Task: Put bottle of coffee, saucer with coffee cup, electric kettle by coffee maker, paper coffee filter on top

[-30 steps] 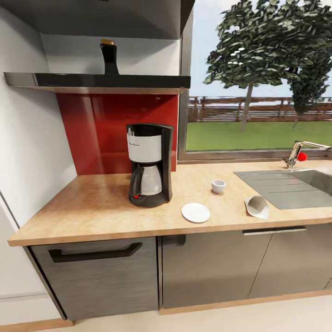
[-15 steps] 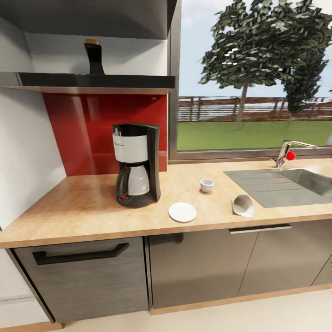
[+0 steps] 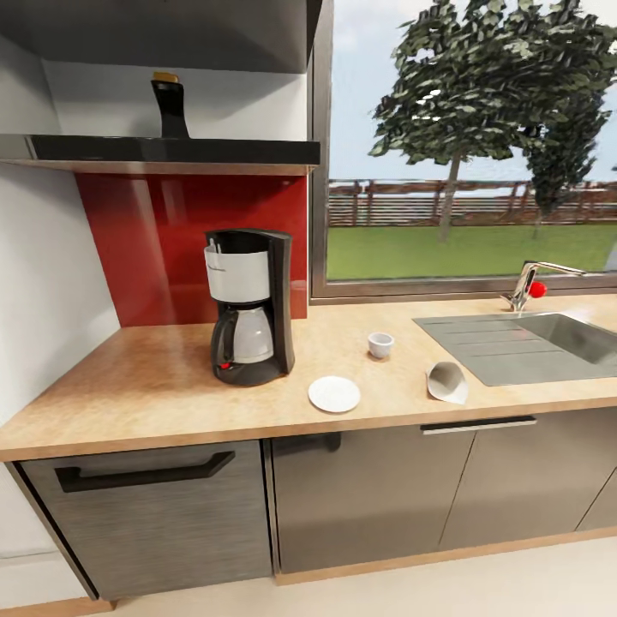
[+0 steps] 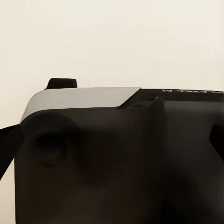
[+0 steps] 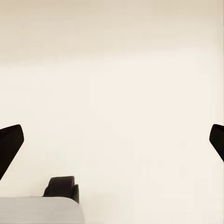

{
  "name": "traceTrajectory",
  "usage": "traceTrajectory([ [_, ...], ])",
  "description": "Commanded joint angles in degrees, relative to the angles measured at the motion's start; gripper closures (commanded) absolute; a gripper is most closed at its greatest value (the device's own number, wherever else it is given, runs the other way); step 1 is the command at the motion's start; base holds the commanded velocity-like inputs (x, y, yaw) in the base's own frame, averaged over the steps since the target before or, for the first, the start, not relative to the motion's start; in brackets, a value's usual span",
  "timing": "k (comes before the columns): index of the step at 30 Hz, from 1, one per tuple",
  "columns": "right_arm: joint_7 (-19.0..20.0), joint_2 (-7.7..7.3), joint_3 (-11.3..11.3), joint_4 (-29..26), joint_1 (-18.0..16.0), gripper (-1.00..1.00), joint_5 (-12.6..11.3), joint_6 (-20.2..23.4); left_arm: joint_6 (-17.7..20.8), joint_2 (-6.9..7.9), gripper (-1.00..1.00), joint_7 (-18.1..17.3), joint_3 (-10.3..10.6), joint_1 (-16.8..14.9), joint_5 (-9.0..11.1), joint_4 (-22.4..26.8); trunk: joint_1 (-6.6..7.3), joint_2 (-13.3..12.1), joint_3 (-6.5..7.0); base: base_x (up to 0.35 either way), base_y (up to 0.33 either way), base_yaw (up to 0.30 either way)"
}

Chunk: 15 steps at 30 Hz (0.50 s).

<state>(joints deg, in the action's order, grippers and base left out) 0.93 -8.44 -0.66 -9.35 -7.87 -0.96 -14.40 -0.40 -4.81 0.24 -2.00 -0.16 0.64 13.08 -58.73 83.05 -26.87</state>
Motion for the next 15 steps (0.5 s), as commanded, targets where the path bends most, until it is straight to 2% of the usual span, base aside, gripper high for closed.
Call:
traceTrajectory([
  [1, 0.0, -1.22, -6.1, -4.6, 0.0, -1.00, -4.1, -1.6, 0.0, -0.02, -1.00, 0.0, -0.2, 0.0, 0.1, 0.0, 0.00, 0.0, -0.06, 0.000, 0.000, 0.000],
  [3, 0.0, -2.60, -11.9, -8.9, 0.0, -1.00, -5.6, -2.1, 0.0, -0.02, -1.00, 0.0, -0.2, 0.0, 0.1, 0.0, 0.00, 0.0, -0.06, 0.000, 0.000, 0.000],
  [5, 0.0, -3.44, -14.9, -11.8, 0.0, -1.00, -6.0, -2.1, 0.0, -0.02, -1.00, 0.0, -0.2, 0.0, 0.1, 0.0, 0.00, 0.0, -0.06, 0.000, 0.000, 0.000],
  [6, 0.0, -4.28, -18.1, -15.0, 0.0, -1.00, -6.2, -2.1, -0.1, -0.02, -1.00, 0.0, -0.2, 0.0, 0.1, 0.0, 0.00, 0.0, -0.06, 0.000, 0.000, 0.000],
  [7, 0.0, -4.67, -19.8, -16.6, 0.0, -1.00, -6.3, -2.1, -0.1, -0.02, -1.00, 0.0, -0.2, 0.0, 0.1, 0.0, 0.00, 0.0, -0.06, 0.000, 0.000, 0.000],
  [8, 0.0, -5.23, -23.2, -19.7, 0.0, -1.00, -6.4, -2.1, -0.1, -0.02, -1.00, 0.0, -0.2, 0.0, 0.1, 0.0, 0.00, 0.0, -0.06, 0.000, 0.000, 0.000],
  [9, 0.0, -5.43, -24.9, -21.3, 0.0, -1.00, -6.4, -2.1, -0.1, -0.02, -1.00, 0.0, -0.2, 0.0, 0.1, 0.0, 0.00, 0.0, -0.06, 0.000, 0.000, 0.000],
  [10, 0.0, -5.72, -28.2, -24.6, 0.0, -1.00, -6.4, -2.1, -0.1, -0.02, -1.00, 0.0, -0.2, 0.0, 0.1, 0.0, 0.00, 0.0, -0.06, 0.000, 0.000, 0.000],
  [11, 0.0, -5.82, -29.7, -26.4, 0.0, -1.00, -6.5, -2.1, -0.1, -0.02, -1.00, 0.0, -0.2, 0.0, 0.1, 0.0, 0.00, 0.0, -0.06, 0.000, 0.000, 0.000],
  [12, 0.0, -5.97, -32.7, -30.1, 0.0, -1.00, -6.5, -2.1, -0.1, -0.02, -1.00, 0.0, -0.2, 0.0, 0.1, 0.0, 0.00, 0.0, -0.06, 0.000, 0.000, 0.000],
  [13, 0.0, -6.02, -34.0, -31.9, 0.0, -1.00, -6.5, -2.0, -0.1, -0.02, -1.00, 0.0, -0.2, 0.0, 0.1, 0.0, 0.00, 0.0, -0.06, 0.000, 0.000, 0.000],
  [14, 0.0, -6.10, -36.3, -35.5, 0.0, -1.00, -6.5, -1.9, -0.1, -0.02, -1.00, 0.0, -0.2, 0.0, 0.1, 0.0, 0.00, 0.0, -0.06, 0.000, 0.000, 0.000],
  [15, 0.0, -6.13, -37.3, -37.3, 0.0, -1.00, -6.4, -1.9, -0.1, -0.02, -1.00, 0.0, -0.2, 0.0, 0.1, 0.0, 0.00, 0.0, -0.06, 0.000, 0.000, 0.000],
])
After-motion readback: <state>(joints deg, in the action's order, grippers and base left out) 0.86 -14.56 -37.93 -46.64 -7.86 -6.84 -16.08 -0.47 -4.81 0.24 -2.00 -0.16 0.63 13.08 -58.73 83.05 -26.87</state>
